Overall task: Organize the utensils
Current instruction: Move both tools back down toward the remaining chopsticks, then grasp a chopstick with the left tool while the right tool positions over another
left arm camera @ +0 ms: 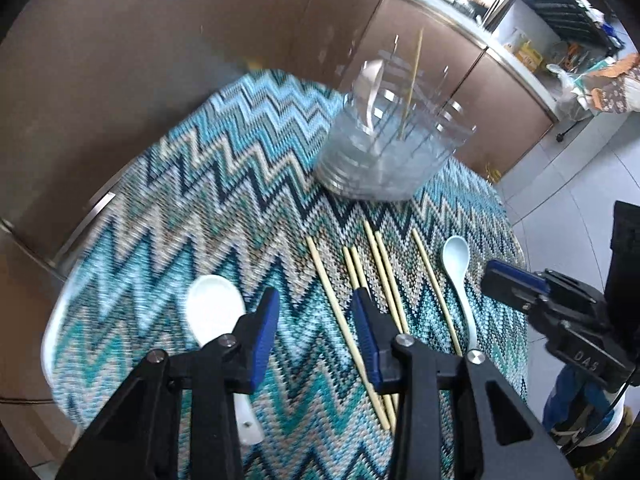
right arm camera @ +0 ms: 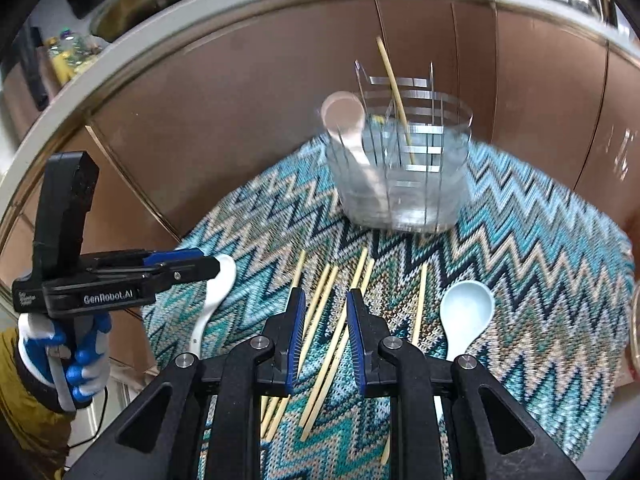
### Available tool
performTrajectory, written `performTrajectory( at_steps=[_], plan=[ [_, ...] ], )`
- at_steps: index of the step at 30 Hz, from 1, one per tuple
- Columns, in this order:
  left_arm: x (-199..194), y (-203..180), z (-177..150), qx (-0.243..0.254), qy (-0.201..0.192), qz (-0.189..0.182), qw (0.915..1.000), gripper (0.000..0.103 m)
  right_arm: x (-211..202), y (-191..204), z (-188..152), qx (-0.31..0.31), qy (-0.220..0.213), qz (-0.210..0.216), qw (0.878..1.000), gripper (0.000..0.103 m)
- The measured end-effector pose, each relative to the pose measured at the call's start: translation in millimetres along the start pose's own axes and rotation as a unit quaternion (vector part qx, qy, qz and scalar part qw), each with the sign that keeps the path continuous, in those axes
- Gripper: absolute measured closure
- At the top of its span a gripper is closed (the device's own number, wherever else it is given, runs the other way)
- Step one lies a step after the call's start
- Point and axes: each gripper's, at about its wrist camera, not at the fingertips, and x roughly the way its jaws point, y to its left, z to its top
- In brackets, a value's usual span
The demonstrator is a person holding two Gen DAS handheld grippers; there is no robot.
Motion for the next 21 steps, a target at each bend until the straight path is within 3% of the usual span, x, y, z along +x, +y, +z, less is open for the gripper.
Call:
performTrajectory(
  at_steps=[7,21],
  plan=[
    [46.9,-1.2,11.5,-0.026,0.050,0.007,0.9984,0.077,59.7,-24.1,13.9,0.036,0.068,0.009,0.997,0.088],
    [93.9,-6.5,29.8,-0.032,0.094,0.043,0.9941,0.085,120.5,-44.0,33.5,0.039,0.126,-0.018,0.991,0.090]
  ],
)
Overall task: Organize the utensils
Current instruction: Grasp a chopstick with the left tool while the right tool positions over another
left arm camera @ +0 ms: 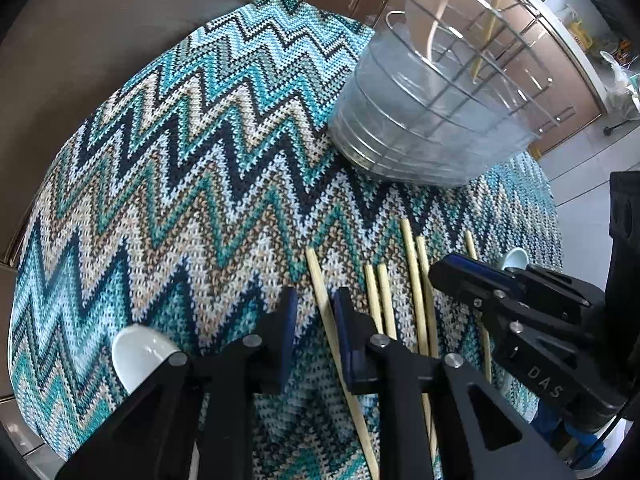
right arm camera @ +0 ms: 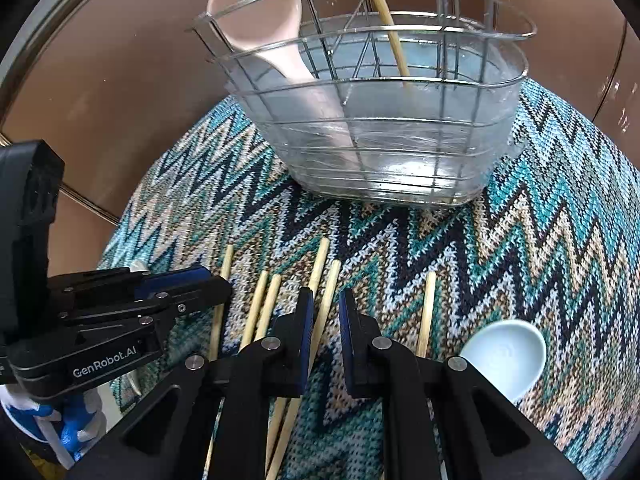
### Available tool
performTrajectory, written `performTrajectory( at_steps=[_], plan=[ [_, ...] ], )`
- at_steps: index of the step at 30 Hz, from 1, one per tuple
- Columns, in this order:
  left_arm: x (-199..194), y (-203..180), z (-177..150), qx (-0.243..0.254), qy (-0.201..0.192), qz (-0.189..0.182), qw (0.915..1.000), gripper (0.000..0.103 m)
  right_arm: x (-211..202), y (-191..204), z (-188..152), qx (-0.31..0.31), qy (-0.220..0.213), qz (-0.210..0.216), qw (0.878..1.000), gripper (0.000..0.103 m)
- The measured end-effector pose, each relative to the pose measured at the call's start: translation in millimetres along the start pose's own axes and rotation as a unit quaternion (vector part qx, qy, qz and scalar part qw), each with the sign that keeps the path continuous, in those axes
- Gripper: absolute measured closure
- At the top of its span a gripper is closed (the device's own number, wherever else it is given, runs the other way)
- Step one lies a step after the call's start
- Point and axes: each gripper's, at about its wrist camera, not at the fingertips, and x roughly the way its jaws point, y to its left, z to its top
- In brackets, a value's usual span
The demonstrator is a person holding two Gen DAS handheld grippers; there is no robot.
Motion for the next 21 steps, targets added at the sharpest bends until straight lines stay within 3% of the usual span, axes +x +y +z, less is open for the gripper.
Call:
performTrajectory(
  at_steps=[11,21],
  plan=[
    [21.2,-20.0,10.3,0.014,0.008,0.021,0.9997,0.088,26.5,13.6,12.6,-0.013,0.018,-0.012,1.000,0.090],
    [26.0,-23.3,9.1,0.010,0.007,0.018,0.9998,0.089,34.5,22.1,19.8,-0.014,0.032,-0.001,0.999,0.089]
  ],
)
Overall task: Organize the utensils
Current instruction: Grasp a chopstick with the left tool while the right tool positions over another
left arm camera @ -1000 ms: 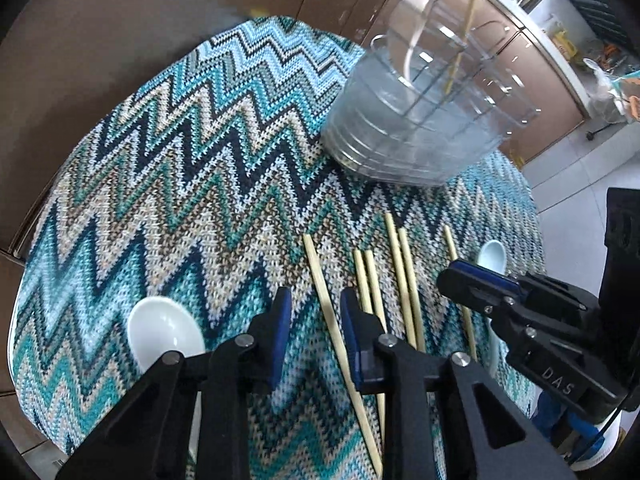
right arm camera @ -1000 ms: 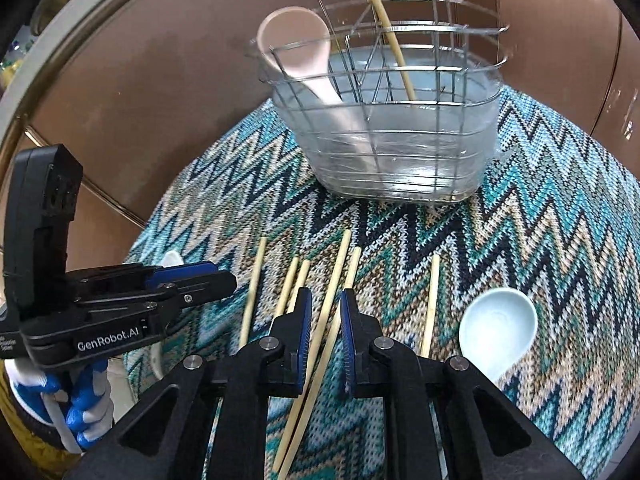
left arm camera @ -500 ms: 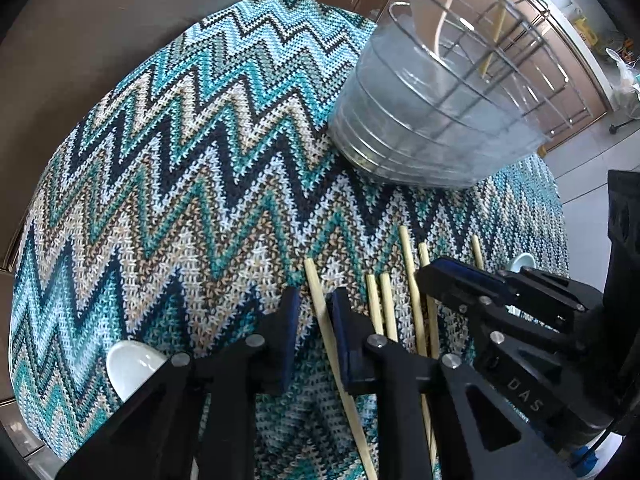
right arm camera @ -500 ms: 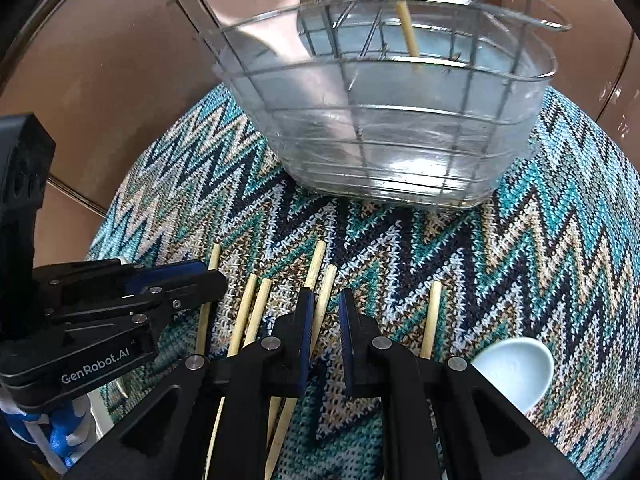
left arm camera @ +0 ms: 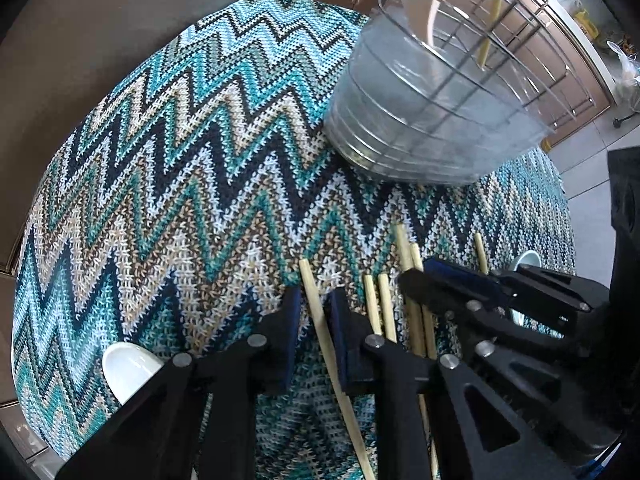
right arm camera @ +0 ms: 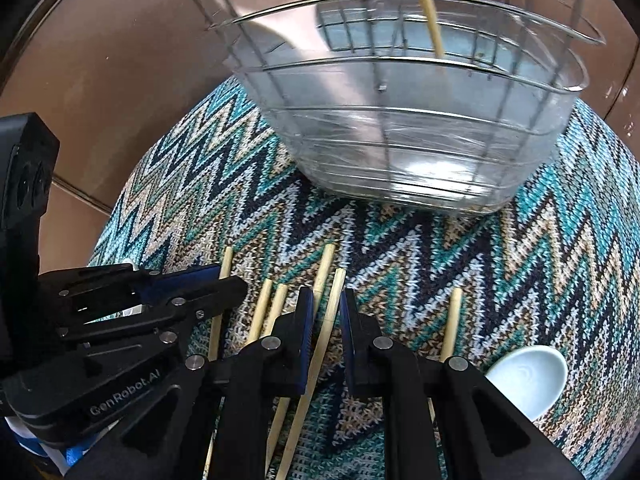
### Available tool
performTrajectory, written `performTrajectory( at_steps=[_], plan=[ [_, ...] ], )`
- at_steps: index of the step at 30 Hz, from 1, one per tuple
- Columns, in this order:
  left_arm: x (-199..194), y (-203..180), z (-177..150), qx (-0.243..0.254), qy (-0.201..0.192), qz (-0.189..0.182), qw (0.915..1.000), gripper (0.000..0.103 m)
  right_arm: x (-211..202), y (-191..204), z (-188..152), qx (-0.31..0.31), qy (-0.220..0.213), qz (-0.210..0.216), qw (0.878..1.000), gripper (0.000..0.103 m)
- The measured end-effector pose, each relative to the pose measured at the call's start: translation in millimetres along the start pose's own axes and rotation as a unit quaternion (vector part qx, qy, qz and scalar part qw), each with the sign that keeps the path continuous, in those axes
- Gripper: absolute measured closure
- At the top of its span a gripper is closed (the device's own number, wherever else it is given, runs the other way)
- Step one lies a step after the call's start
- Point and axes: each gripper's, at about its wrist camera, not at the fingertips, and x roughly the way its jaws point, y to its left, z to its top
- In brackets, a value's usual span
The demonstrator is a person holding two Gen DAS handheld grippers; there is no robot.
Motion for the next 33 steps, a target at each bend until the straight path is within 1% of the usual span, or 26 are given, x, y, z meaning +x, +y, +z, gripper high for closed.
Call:
performTrajectory(
  at_steps=[2,4,7,11,16,19,26,28,33],
  plan=[
    [-1.1,1.9,-0.6,0.001,-0.001,-0.002,1.0000,0.090,6.1,3.7,0.1,-0.004,0.005,-0.004,1.000,0.089],
    [-2.2,5.8,-0.9,0.002,-0.001,-0.006,1.0000,0.090,6.6,1.6,0.1,0.004,0.002,0.005,1.000,0.089],
    [-4.2,11.3,-0.8,0.000,-0.001,-0.010,0.9999,0.090,3.1,-7.3,-0.9,0.021,-0.004,0.029,0.999,0.089],
    [-4.6,15.2,-1.2,0.000,-0.002,-0.013,0.9999,0.090,-4.0,-15.8,-1.3,0.028,-0.014,0.036,0.999,0.089],
    [-5.5,15.3,-2.2,0.000,-0.004,-0.013,0.9999,0.090,-5.7,-25.0,-4.4,0.029,-0.011,0.031,0.999,0.089],
    [-5.5,15.3,-3.0,-0.001,-0.003,-0.013,0.9999,0.090,-6.1,-22.1,-6.1,0.022,-0.012,0.030,0.999,0.089],
    [-4.4,12.4,-2.2,0.003,0.000,-0.008,1.0000,0.092,5.3,-3.1,-0.6,-0.007,-0.002,-0.005,1.000,0.089],
    [-4.6,16.0,-0.2,0.001,0.005,-0.011,0.9999,0.093,8.3,-0.7,0.7,-0.011,0.002,-0.011,1.000,0.089],
    [-4.9,20.1,9.5,0.008,0.020,-0.010,0.9997,0.093,10.5,-4.6,2.1,-0.012,0.008,-0.008,1.000,0.089]
  ],
)
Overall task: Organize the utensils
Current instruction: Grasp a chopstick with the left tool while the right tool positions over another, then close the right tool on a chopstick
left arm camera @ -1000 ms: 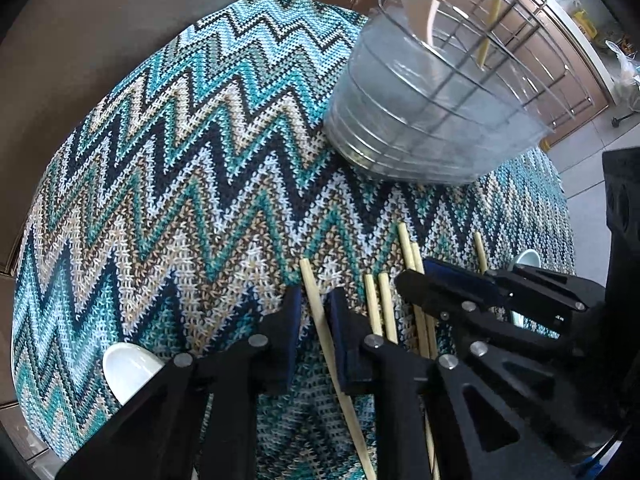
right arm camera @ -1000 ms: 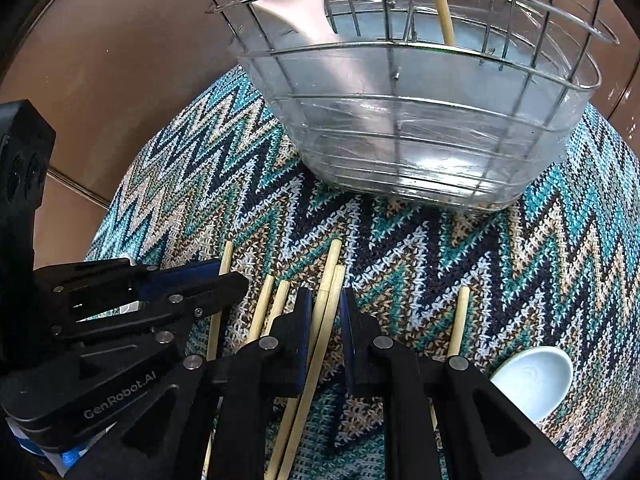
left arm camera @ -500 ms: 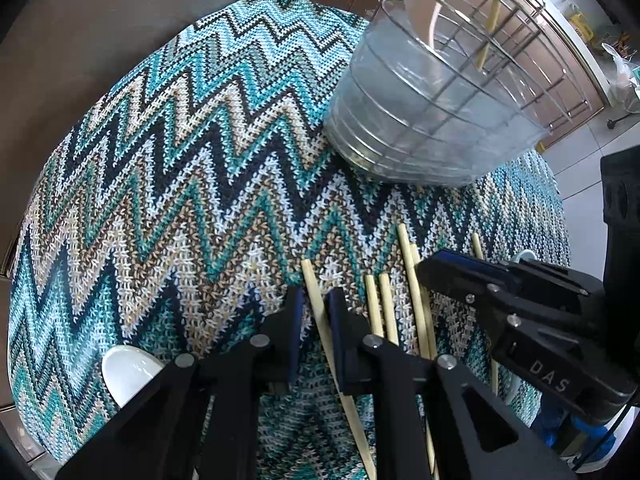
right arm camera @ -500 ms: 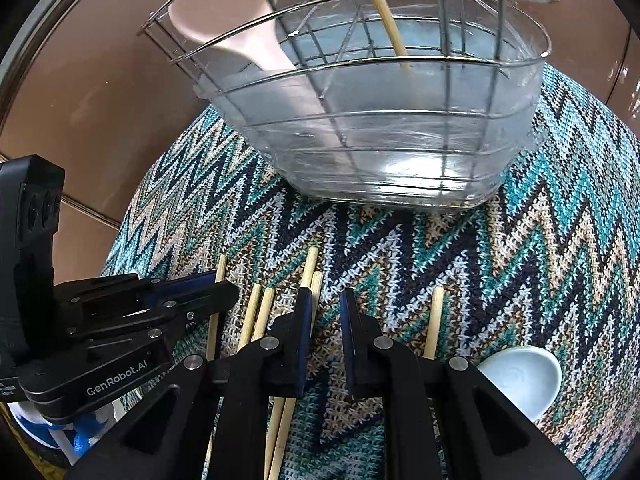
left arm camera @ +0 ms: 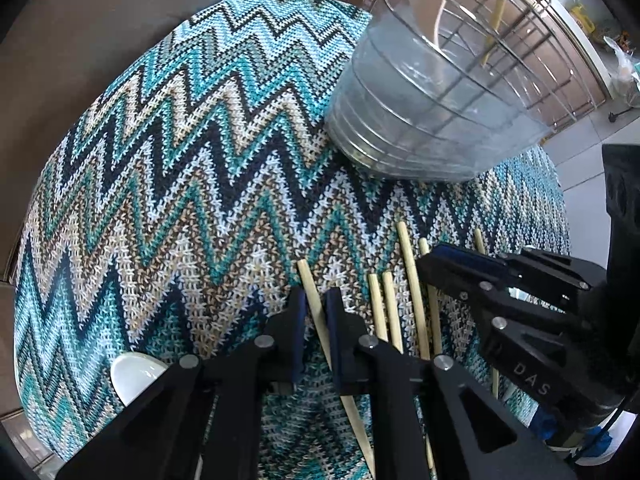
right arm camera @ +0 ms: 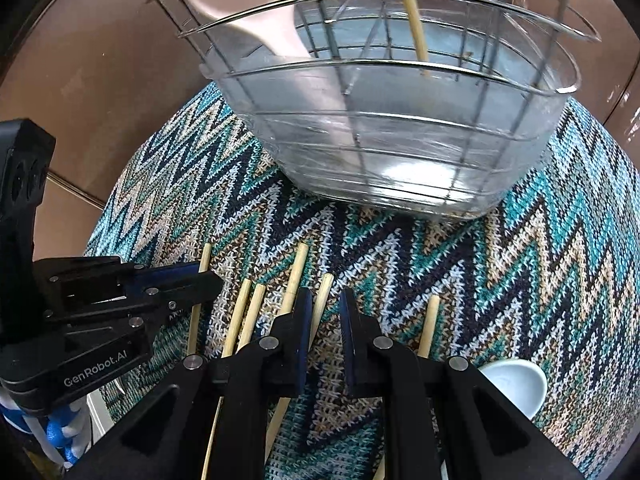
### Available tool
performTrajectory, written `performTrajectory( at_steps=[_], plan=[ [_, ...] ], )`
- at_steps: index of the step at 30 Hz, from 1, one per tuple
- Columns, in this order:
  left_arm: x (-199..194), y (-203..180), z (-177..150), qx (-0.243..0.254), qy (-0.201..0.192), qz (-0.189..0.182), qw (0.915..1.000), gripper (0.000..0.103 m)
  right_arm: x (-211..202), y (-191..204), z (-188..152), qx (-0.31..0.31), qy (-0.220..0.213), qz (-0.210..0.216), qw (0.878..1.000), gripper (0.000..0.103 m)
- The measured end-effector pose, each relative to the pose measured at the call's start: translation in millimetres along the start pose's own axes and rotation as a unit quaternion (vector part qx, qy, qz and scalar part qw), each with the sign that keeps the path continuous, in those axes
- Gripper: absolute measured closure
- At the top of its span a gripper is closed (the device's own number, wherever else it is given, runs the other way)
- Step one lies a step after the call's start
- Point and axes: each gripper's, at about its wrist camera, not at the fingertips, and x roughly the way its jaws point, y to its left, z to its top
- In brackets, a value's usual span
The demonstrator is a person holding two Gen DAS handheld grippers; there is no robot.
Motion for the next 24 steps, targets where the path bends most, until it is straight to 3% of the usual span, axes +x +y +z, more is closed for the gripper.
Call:
performTrajectory(
  at_steps=[9,16,24],
  plan=[
    [5.9,-6.3,16.4,-0.002,0.006,0.002,1.0000,0.094,11.5,10.2,8.8,-0.008,0.004,0.007,1.000,0.093],
    [-1.1,-4.8,7.2,-0.007,-0.016,0.003,0.9998,0.098,-13.8,-11.8,-4.3,0.007,-0.011,0.033,0.999,0.095],
    [-31.4,3.6,-2.7,-0.005,-0.058,-0.005,0.9983,0.098,-64.0,-15.7,-22.7,0.005,-0.058,0.051,0.997,0.095]
  ],
)
